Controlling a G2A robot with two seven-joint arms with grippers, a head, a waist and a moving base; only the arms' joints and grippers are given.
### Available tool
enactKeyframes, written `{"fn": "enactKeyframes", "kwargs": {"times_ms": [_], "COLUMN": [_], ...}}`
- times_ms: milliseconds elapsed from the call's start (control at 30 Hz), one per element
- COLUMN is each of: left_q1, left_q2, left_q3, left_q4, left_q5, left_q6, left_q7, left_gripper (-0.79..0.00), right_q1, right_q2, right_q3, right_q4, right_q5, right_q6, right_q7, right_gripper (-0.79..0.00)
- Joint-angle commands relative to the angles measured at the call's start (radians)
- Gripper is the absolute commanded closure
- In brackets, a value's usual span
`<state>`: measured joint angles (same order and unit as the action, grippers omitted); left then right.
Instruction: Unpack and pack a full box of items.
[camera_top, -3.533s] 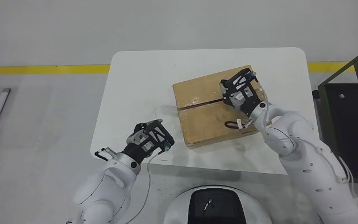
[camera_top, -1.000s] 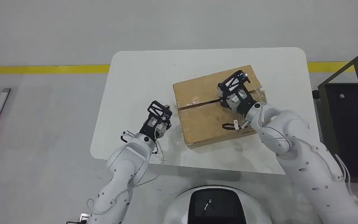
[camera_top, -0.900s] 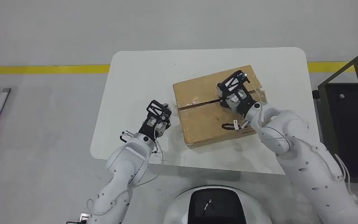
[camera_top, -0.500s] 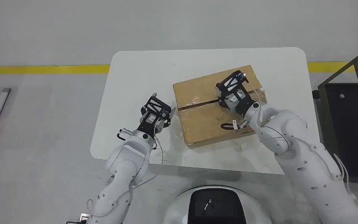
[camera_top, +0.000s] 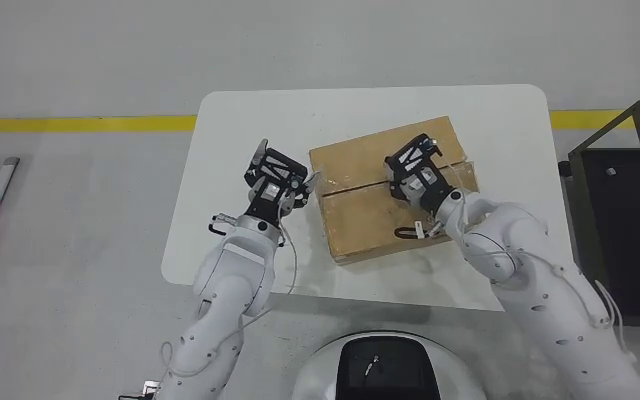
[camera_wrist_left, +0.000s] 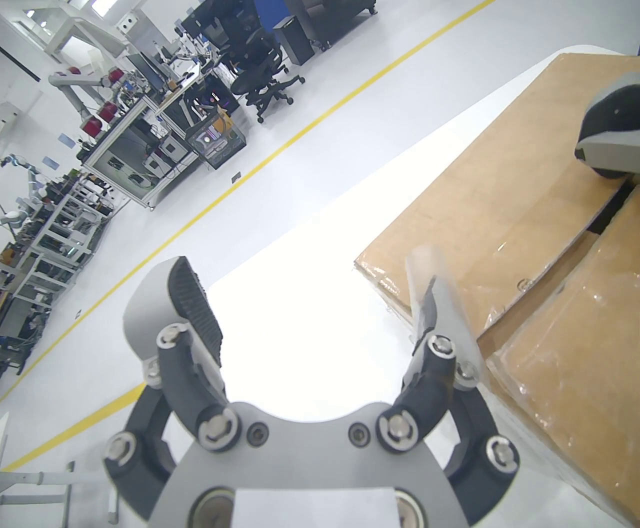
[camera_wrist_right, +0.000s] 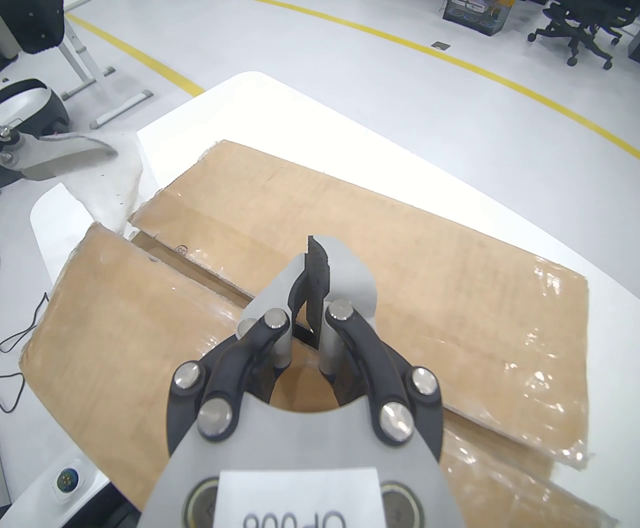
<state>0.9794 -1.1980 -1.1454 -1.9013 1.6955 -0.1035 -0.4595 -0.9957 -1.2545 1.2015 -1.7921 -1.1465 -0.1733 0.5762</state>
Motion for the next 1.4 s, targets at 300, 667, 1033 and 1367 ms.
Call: {"fn": "enactKeyframes", "kwargs": {"times_ms": [300, 667, 1033, 1367], "left_q1": [-0.085, -0.071, -0.092, -0.182], "left_q2": [-0.025, -0.031, -0.042, -0.071], "left_q3": [0.049, 0.014, 0.013, 0.115], "left_q4": [0.021, 0.002, -0.047, 0.015], "left_q5": [0.009, 0.019, -0.004, -0.023], "left_q6": [0.006, 0.0, -0.03, -0.058], "left_q7": [-0.009, -0.032, -0.022, 0.004], "left_gripper": [-0.785, -0.785, -0.785, -0.785], "right_q1": [-0.035, -0.04, -0.032, -0.025], "right_q2": [0.0, -0.003, -0.005, -0.007], "right_q3": [-0.001, 0.008, 0.0, 0.063], "right_q4": [0.002, 0.005, 0.027, -0.004], "right_q5": [-0.004, -0.012, -0.011, 0.062], "right_q6": [0.012, 0.044, 0.026, 0.095], "right_q7": [-0.014, -0.049, -0.043, -0.048], "right_gripper": [0.0, 0.0, 0.0, 0.0]}}
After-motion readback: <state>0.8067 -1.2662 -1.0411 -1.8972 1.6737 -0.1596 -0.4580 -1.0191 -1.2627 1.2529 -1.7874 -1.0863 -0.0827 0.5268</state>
